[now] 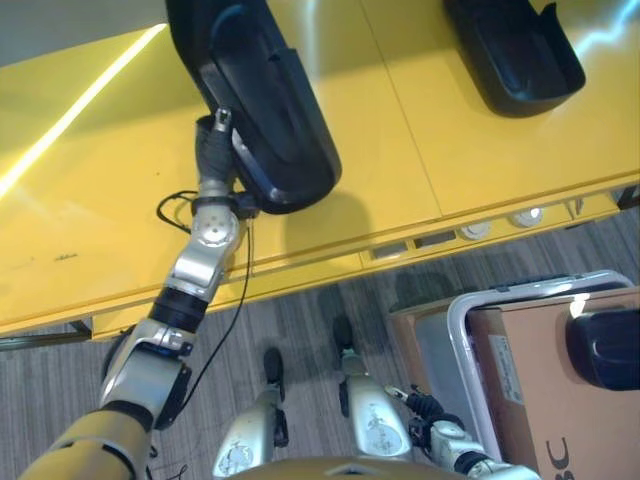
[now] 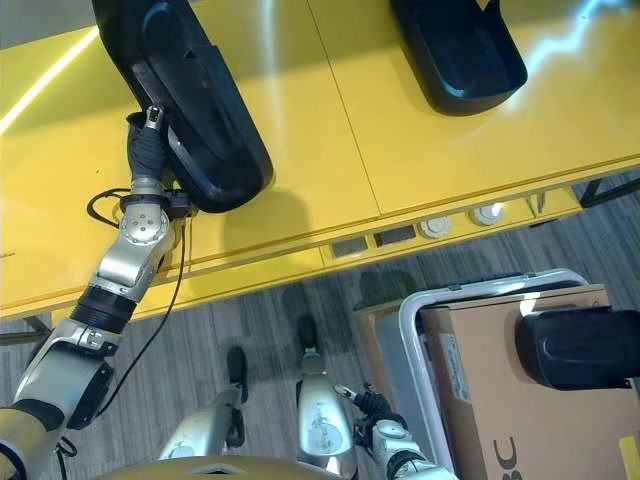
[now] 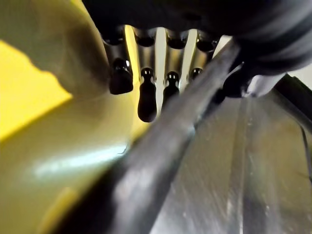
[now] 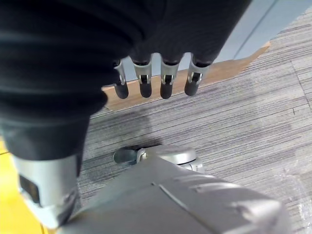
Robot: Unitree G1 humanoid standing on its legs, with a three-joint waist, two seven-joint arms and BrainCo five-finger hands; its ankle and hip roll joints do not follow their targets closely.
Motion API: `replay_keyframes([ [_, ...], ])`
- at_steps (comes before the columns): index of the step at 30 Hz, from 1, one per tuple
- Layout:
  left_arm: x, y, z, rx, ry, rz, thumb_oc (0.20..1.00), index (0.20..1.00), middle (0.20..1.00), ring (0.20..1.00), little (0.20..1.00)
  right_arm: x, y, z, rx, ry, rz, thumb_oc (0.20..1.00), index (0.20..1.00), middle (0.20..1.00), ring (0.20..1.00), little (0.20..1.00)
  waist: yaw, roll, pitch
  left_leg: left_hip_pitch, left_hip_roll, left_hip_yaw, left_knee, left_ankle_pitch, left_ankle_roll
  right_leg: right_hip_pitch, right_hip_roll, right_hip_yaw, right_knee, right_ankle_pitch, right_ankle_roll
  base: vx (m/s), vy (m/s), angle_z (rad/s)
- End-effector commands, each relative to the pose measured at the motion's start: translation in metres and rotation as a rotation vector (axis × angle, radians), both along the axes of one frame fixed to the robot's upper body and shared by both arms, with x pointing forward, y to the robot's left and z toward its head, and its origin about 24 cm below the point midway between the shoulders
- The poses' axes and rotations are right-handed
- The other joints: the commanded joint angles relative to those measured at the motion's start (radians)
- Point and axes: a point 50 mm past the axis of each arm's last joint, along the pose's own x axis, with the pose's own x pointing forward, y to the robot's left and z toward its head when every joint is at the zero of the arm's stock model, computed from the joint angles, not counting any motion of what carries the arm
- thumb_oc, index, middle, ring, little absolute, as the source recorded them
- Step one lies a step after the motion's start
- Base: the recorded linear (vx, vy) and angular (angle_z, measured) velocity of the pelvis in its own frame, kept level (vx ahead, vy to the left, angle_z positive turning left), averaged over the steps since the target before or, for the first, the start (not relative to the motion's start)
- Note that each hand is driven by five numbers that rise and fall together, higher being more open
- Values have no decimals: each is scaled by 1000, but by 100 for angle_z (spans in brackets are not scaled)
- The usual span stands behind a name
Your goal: Move parts from the plastic box to the shelf.
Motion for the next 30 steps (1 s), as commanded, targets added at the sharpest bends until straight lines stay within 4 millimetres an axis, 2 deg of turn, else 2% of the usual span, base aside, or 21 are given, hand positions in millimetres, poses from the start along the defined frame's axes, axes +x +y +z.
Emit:
replay_keyframes([
  [1, 9, 8, 23, 73, -62, 61, 1000, 1000, 1000, 1000, 1000, 1, 2, 0, -15, -7, -6, 1000, 1000, 1000, 1000, 1000, 16, -3, -27, -72, 68, -62, -10, 7, -55, 67, -55, -4, 3, -125, 70, -9, -32, 1],
  [12, 10, 19, 20, 150, -34, 66, 1000, 1000, 1000, 1000, 1000, 4, 4, 1, 10, -16, -7, 1000, 1000, 1000, 1000, 1000, 22, -6, -47, -71, 82, -56, -10, 6, -61, 62, -49, -7, 3, -129, 70, 0, 0, 0],
  [17, 3, 20, 20, 77, -55, 23, 1000, 1000, 1000, 1000, 1000, 0, 5, -1, 9, 5, -2, 1000, 1000, 1000, 1000, 1000, 26, -5, -52, -59, 86, -58, -10, 3, -63, 73, -46, -12, 3, -134, 66, 0, 0, 0],
  [24, -13, 25, 27, 58, -141, 22, 1000, 1000, 1000, 1000, 1000, -11, 4, -6, 3, 45, -12, 1000, 1000, 1000, 1000, 1000, 40, -7, -81, -11, 93, -68, -10, -15, -66, 129, -42, -28, 3, -155, 63, 43, -17, 1],
  [25, -22, 25, 37, 98, -211, 29, 1000, 1000, 1000, 1000, 1000, -10, 4, -6, 5, 44, -18, 1000, 1000, 1000, 1000, 1000, 46, -9, -95, 6, 96, -69, -10, -21, -68, 151, -40, -36, 3, -164, 62, 56, -20, 8],
  [26, -23, 26, 36, 98, -210, 29, 1000, 1000, 1000, 1000, 1000, -11, 4, -6, 5, 45, -18, 1000, 1000, 1000, 1000, 1000, 46, -9, -94, 9, 96, -69, -10, -22, -68, 154, -40, -36, 3, -164, 62, 59, -14, 10],
  [29, -45, 17, 43, 161, -305, -63, 1000, 1000, 1000, 1000, 1000, -18, 5, -8, 10, 65, -17, 1000, 1000, 1000, 1000, 1000, 54, -18, -129, 51, 106, -76, -10, -36, -72, 201, -34, -48, 3, -181, 58, 60, -18, 6],
  [30, -45, 17, 43, 161, -304, -63, 1000, 1000, 1000, 1000, 1000, -18, 5, -9, 10, 67, -17, 1000, 1000, 1000, 1000, 1000, 53, -18, -129, 52, 106, -76, -10, -37, -72, 202, -34, -48, 3, -181, 57, 0, 0, 0],
])
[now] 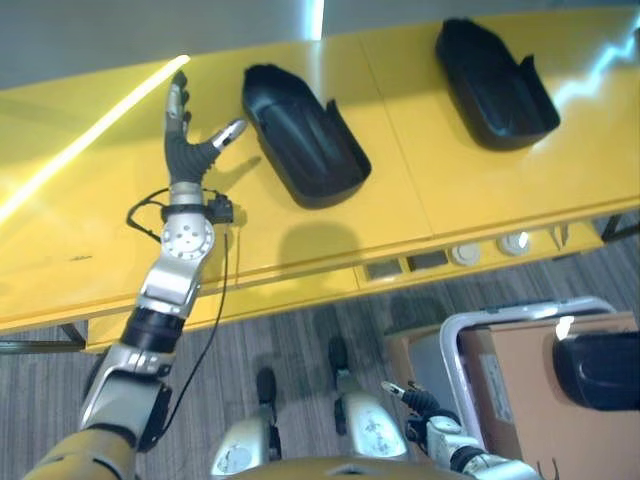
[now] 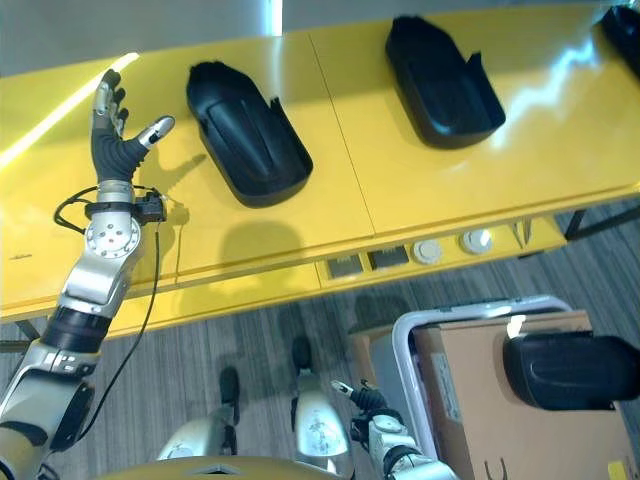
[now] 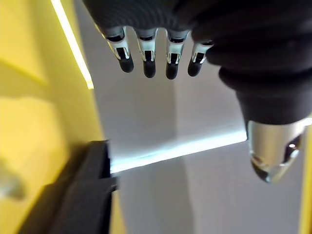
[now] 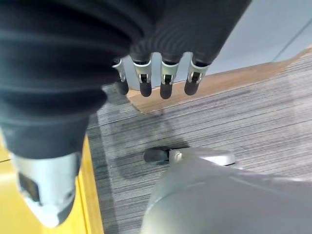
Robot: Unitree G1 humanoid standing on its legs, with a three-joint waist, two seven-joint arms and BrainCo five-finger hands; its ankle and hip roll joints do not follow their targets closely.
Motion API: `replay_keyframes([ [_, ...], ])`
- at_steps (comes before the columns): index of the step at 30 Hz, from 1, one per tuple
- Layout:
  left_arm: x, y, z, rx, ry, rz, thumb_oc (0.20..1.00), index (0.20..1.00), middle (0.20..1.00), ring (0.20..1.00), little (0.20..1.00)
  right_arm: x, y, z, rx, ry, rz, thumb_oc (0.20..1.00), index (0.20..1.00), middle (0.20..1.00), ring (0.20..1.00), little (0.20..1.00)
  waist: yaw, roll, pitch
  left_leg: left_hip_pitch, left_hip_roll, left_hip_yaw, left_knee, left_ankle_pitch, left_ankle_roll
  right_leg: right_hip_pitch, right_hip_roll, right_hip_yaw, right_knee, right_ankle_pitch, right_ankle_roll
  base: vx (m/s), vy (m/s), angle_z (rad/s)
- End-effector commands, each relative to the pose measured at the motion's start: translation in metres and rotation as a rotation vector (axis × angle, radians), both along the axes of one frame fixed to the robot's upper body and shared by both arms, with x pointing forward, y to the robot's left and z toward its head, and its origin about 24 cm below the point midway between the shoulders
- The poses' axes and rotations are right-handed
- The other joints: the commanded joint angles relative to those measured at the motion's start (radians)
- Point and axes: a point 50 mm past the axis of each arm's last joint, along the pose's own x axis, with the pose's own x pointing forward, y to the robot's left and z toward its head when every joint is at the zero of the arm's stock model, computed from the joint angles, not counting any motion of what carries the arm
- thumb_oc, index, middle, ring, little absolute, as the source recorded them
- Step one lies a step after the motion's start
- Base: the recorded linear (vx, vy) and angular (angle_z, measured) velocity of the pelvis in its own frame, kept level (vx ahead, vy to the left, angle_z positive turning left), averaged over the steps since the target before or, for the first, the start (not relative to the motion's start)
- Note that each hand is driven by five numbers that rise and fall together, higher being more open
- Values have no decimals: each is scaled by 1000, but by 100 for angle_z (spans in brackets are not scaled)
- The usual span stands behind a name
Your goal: Move parts from the plastic box to the shelf.
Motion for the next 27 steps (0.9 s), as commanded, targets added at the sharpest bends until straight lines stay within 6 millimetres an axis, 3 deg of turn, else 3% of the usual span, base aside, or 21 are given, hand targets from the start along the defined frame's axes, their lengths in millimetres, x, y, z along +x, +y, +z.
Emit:
replay_keyframes([
  [1, -2, -8, 16, 87, -107, -75, 1000, 1000, 1000, 1000, 1000, -26, -1, -10, -6, 82, -21, 1000, 1000, 1000, 1000, 1000, 13, 18, -89, -53, 79, -67, -9, -16, -56, 91, -56, -21, 4, -144, 68, 33, -12, 7],
  [4, -9, -24, 12, 126, -92, -213, 1000, 1000, 1000, 1000, 1000, -30, -1, -12, -8, 101, -18, 1000, 1000, 1000, 1000, 1000, 16, 14, -118, -20, 90, -71, -9, -26, -57, 129, -52, -27, 4, -155, 66, 51, -14, 12],
  [8, -2, -37, 11, 599, -69, -216, 1000, 1000, 1000, 1000, 1000, -35, -1, -13, 19, 104, -16, 1000, 1000, 1000, 1000, 1000, 12, 13, -167, 25, 102, -66, -9, -42, -61, 174, -47, -31, 4, -170, 69, 61, -9, 4],
  [10, 2, -39, 12, 654, -59, -223, 1000, 1000, 1000, 1000, 1000, -37, -1, -13, 27, 109, -15, 1000, 1000, 1000, 1000, 1000, 13, 12, -173, 34, 103, -66, -9, -44, -60, 181, -48, -30, 4, -172, 70, 0, 0, 0],
  [14, 29, -46, 12, 1086, 6, -185, 1000, 1000, 1000, 1000, 1000, -62, -10, -19, 25, 196, 2, 1000, 1000, 1000, 1000, 1000, -6, 26, -206, 69, 107, -55, -9, -55, -63, 212, -50, -29, 4, -176, 78, 26, -11, 0],
  [19, 40, -48, 15, 1197, 23, -166, 1000, 1000, 1000, 1000, 1000, -77, -13, -22, 24, 246, 5, 1000, 1000, 1000, 1000, 1000, -14, 30, -213, 81, 108, -54, -9, -56, -64, 225, -52, -31, 4, -177, 81, 4, 1, -1],
  [22, 52, -44, 19, 1370, 101, -175, 1000, 1000, 1000, 1000, 1000, -101, -20, -25, 7, 335, 12, 1000, 1000, 1000, 1000, 1000, -30, 42, -224, 92, 107, -47, -9, -57, -66, 233, -55, -30, 4, -174, 87, 11, 10, -5],
  [27, 58, -43, 13, 1437, 179, -198, 1000, 1000, 1000, 1000, 1000, -108, -19, -26, 16, 363, 19, 1000, 1000, 1000, 1000, 1000, -38, 46, -225, 96, 106, -45, -9, -57, -67, 235, -58, -25, 4, -173, 91, 0, 0, 0],
])
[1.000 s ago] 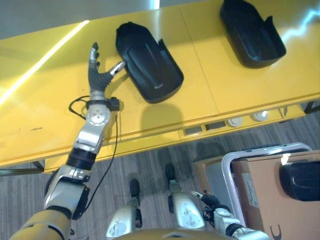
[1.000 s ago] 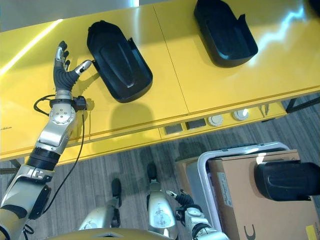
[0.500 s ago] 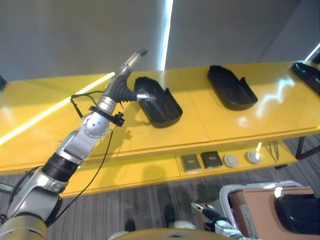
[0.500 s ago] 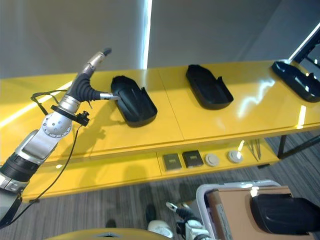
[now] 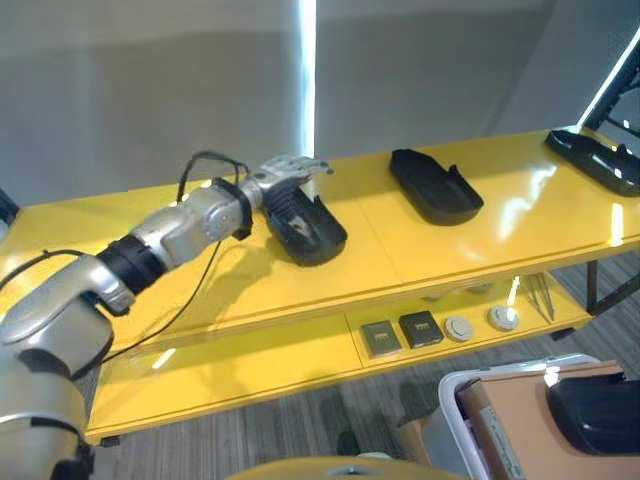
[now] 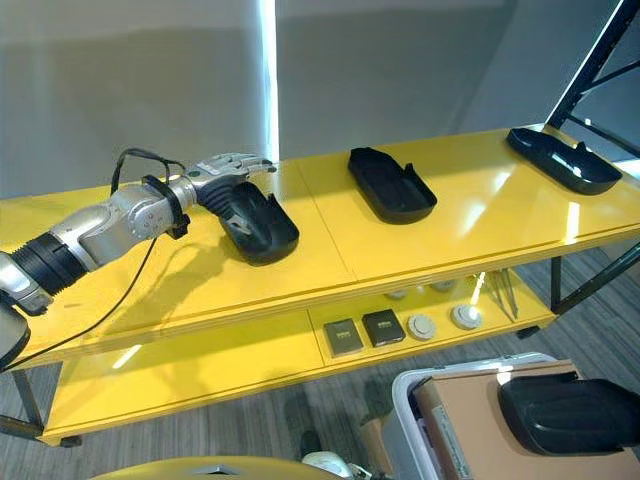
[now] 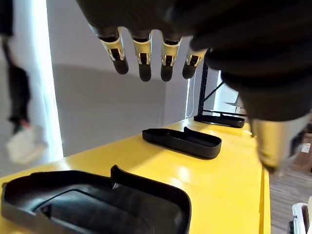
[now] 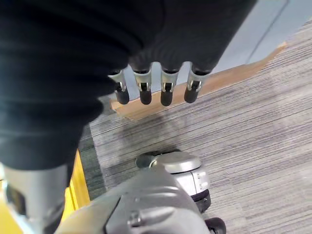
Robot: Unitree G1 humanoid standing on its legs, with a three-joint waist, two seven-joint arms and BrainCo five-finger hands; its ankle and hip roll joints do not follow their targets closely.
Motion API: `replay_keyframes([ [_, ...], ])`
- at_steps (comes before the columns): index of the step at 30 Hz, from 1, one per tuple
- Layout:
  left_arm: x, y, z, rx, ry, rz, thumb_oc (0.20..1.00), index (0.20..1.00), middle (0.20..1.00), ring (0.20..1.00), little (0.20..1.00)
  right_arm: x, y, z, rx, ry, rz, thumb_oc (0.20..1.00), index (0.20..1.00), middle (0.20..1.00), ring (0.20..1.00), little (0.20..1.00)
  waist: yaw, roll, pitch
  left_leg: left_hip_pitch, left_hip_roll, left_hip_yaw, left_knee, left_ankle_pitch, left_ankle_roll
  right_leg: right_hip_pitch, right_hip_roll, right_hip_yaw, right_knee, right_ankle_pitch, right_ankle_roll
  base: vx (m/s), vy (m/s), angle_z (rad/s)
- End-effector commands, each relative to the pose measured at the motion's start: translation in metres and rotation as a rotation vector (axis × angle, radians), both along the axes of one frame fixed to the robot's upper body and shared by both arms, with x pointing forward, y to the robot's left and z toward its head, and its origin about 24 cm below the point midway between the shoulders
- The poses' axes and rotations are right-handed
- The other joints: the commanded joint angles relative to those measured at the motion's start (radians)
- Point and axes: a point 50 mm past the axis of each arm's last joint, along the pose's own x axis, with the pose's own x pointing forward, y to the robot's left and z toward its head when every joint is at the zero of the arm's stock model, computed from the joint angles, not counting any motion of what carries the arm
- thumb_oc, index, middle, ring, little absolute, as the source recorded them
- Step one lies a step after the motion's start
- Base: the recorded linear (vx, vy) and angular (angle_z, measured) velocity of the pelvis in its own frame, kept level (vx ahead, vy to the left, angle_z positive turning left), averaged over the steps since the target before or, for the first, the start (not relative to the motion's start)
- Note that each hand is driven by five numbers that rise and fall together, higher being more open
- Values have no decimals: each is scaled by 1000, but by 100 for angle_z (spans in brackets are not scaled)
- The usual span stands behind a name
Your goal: Move parts from the plastic box to the shelf.
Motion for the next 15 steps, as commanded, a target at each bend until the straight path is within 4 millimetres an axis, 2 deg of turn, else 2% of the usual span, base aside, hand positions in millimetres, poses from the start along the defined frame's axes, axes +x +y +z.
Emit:
replay_keyframes([
  [1, 19, 23, 38, 1, -46, 111, 1000, 1000, 1000, 1000, 1000, -2, -3, 0, 1, 37, 61, 1000, 1000, 1000, 1000, 1000, -4, 5, 19, -23, 94, -31, -3, -25, -70, 109, -64, -4, 4, -140, 98, 0, 0, 0],
  [3, 20, 20, 37, 25, -37, 109, 1000, 1000, 1000, 1000, 1000, -2, -2, 0, 3, 39, 64, 1000, 1000, 1000, 1000, 1000, -3, 4, 20, -23, 94, -31, -3, -25, -70, 109, -64, -4, 4, -139, 99, 0, 0, 0],
  [5, 25, 18, 26, 89, 22, 135, 1000, 1000, 1000, 1000, 1000, 3, -1, 0, 12, 25, 68, 1000, 1000, 1000, 1000, 1000, -2, 5, 23, -25, 93, -32, -3, -23, -69, 109, -66, -5, 4, -138, 100, 0, 0, 0],
  [9, 28, 16, 16, 136, 52, 147, 1000, 1000, 1000, 1000, 1000, 10, 2, 0, 21, 6, 70, 1000, 1000, 1000, 1000, 1000, 4, 3, 30, -28, 91, -31, -3, -22, -68, 109, -68, -8, 4, -140, 101, 0, 0, 0],
  [12, 30, 14, -12, 129, 107, 180, 1000, 1000, 1000, 1000, 1000, 17, 9, 0, 34, -15, 93, 1000, 1000, 1000, 1000, 1000, 6, -5, 37, -35, 89, -32, -3, -19, -67, 108, -69, -13, 4, -141, 97, -13, 3, 1],
  [15, 27, 7, -25, 127, 122, 164, 1000, 1000, 1000, 1000, 1000, 16, 9, 0, 28, -10, 106, 1000, 1000, 1000, 1000, 1000, 5, -7, 41, -37, 88, -31, -3, -19, -66, 106, -69, -14, 4, -141, 96, 0, 0, 0],
])
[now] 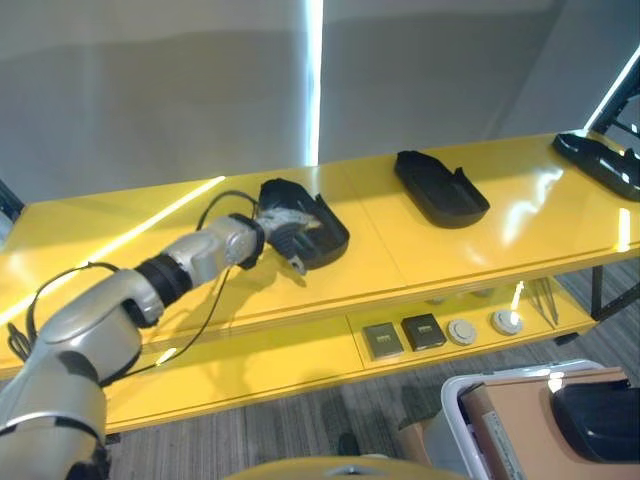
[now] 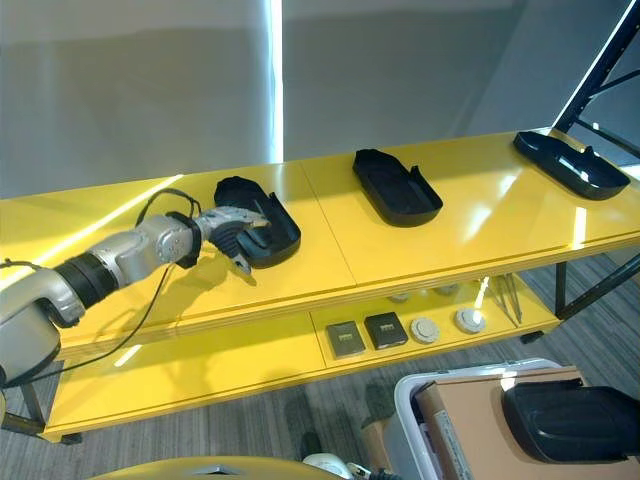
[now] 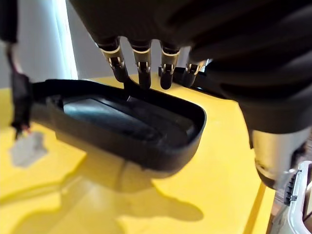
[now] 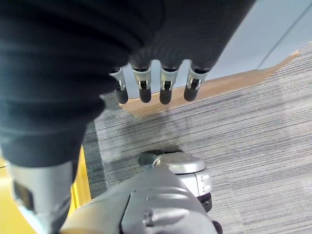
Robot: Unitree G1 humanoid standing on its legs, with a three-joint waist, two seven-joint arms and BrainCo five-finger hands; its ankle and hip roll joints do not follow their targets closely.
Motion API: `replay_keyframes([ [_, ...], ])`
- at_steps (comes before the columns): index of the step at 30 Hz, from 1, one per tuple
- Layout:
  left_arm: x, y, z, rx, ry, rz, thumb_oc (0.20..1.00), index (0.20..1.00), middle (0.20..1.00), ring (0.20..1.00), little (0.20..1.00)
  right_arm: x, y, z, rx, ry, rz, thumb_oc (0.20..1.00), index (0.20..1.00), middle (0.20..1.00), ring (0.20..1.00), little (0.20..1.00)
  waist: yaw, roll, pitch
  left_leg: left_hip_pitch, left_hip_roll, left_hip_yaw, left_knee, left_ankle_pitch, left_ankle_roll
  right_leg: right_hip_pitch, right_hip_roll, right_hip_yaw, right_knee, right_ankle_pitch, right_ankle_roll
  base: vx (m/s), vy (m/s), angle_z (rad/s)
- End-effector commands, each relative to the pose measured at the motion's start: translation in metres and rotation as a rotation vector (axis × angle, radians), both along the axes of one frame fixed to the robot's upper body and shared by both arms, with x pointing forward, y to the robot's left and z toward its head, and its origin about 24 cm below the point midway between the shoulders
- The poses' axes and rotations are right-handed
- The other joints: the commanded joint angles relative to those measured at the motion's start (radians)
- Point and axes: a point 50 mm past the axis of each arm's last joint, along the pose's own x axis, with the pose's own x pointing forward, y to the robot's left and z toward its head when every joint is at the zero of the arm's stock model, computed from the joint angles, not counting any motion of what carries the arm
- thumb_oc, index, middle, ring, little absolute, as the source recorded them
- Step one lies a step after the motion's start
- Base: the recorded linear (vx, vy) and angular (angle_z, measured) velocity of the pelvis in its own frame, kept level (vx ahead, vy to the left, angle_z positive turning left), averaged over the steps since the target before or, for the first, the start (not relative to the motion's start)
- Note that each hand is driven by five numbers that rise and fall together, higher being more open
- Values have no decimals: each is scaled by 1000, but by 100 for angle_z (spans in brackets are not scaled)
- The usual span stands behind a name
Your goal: Move parts from the plastic box to the shelf.
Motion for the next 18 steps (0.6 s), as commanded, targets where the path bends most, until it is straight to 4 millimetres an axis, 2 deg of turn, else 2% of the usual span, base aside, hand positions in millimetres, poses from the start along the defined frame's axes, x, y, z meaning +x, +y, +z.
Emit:
replay_keyframes([
  [1, 26, 11, 51, -23, -195, 72, 1000, 1000, 1000, 1000, 1000, 10, 10, -1, 29, -10, 47, 1000, 1000, 1000, 1000, 1000, -4, -5, 50, -35, 88, -31, -8, -21, -61, 109, -69, -10, 4, -139, 99, 0, 0, 0],
  [3, 22, 6, 39, -23, -164, 59, 1000, 1000, 1000, 1000, 1000, 12, 9, 0, 22, -13, 64, 1000, 1000, 1000, 1000, 1000, -6, -6, 58, -40, 87, -31, -8, -21, -59, 104, -69, -11, 4, -139, 98, -17, 6, 0],
  [8, 20, 6, 34, 3, -152, 45, 1000, 1000, 1000, 1000, 1000, 10, 7, 0, 16, -9, 72, 1000, 1000, 1000, 1000, 1000, -9, -4, 71, -44, 85, -26, -8, -20, -58, 96, -70, -8, 4, -135, 98, 0, 0, 0],
  [13, 21, 13, 48, 53, -203, 25, 1000, 1000, 1000, 1000, 1000, 8, 4, 0, 11, 2, 66, 1000, 1000, 1000, 1000, 1000, -5, -1, 77, -46, 85, -23, -8, -18, -57, 93, -73, -8, 4, -132, 100, 0, 0, 0],
  [15, 22, 27, 63, 77, -227, 36, 1000, 1000, 1000, 1000, 1000, 6, 2, 0, 13, 11, 60, 1000, 1000, 1000, 1000, 1000, 1, 2, 76, -48, 85, -24, -8, -17, -57, 94, -72, -10, 4, -132, 100, 0, 0, 0],
  [18, 20, 36, 72, 90, -231, 45, 1000, 1000, 1000, 1000, 1000, 6, 3, 0, 17, 15, 57, 1000, 1000, 1000, 1000, 1000, 5, 3, 75, -47, 84, -25, -8, -16, -57, 97, -72, -13, 4, -132, 100, 2, 0, 1],
])
